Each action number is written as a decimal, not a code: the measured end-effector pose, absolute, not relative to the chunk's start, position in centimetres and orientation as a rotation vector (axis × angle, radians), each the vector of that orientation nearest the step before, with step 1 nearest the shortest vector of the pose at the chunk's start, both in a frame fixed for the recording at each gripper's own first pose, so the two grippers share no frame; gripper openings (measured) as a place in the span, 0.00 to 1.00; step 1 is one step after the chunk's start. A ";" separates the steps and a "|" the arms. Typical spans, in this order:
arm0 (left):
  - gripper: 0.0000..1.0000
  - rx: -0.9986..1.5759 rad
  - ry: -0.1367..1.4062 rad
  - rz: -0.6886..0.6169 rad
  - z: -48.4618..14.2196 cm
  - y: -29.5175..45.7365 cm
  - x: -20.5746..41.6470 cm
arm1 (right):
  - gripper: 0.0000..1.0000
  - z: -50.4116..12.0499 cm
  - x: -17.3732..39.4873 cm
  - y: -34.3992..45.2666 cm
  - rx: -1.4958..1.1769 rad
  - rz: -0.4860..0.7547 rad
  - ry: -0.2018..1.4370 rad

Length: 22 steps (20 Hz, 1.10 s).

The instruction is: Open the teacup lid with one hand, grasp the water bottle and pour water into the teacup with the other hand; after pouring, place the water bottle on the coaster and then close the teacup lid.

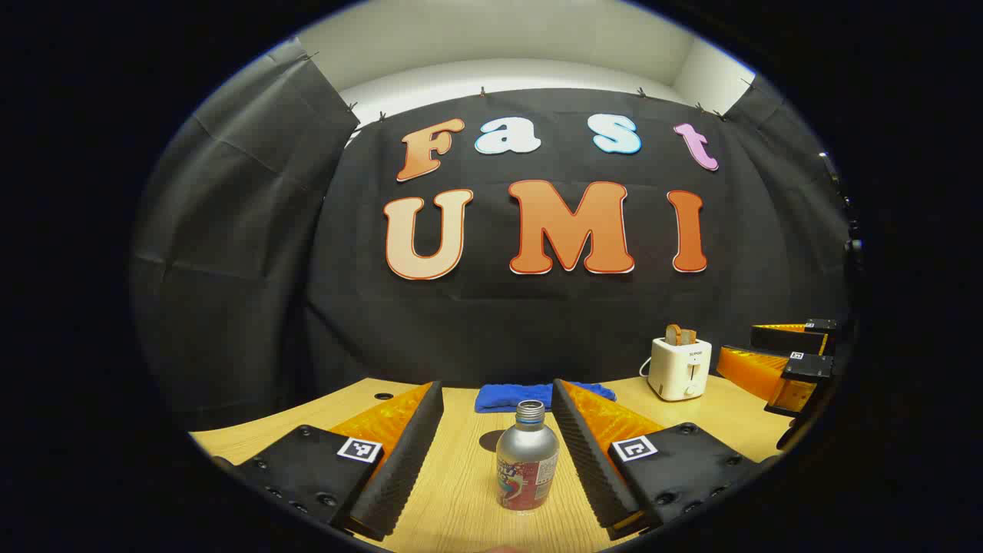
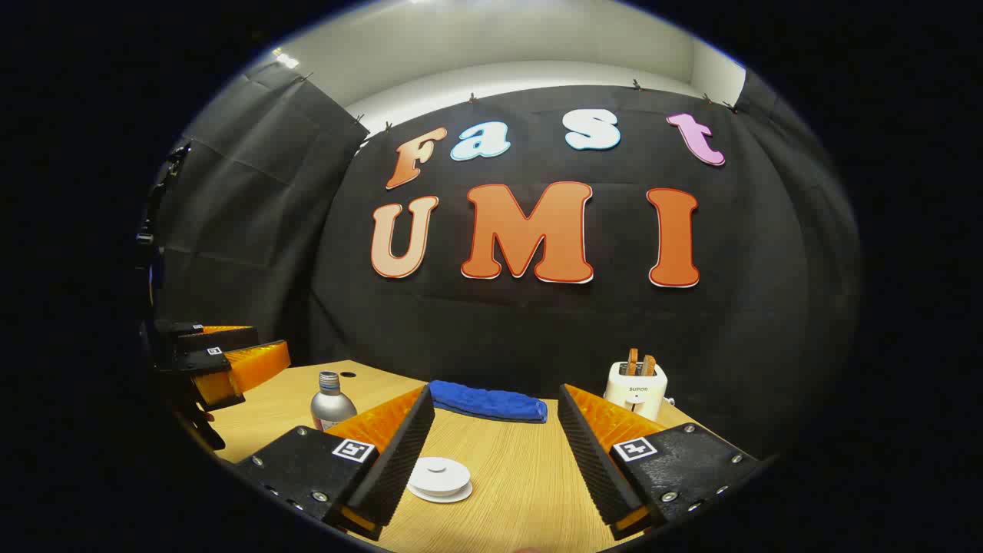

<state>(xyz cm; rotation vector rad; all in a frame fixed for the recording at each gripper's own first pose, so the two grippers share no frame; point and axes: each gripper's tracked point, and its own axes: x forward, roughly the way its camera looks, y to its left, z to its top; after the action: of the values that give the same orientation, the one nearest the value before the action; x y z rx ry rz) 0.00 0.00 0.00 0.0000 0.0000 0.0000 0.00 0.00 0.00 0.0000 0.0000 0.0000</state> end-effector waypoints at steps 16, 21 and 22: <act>0.93 -0.007 0.010 -0.002 -0.6 0.3 0.0 | 0.97 -0.6 0.6 0.8 0.001 0.020 0.021; 0.98 -0.015 0.015 -0.006 -0.9 0.2 0.0 | 0.97 -1.6 1.1 1.5 -0.002 0.035 0.046; 0.93 -0.016 0.017 -0.006 -1.0 0.2 0.0 | 0.97 -1.9 1.2 1.7 0.001 0.043 0.055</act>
<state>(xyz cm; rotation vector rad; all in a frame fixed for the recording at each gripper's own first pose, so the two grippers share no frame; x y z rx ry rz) 0.02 0.24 -0.98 -0.0158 0.0167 -0.0064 1.17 1.70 -1.87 0.0006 0.0545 0.0429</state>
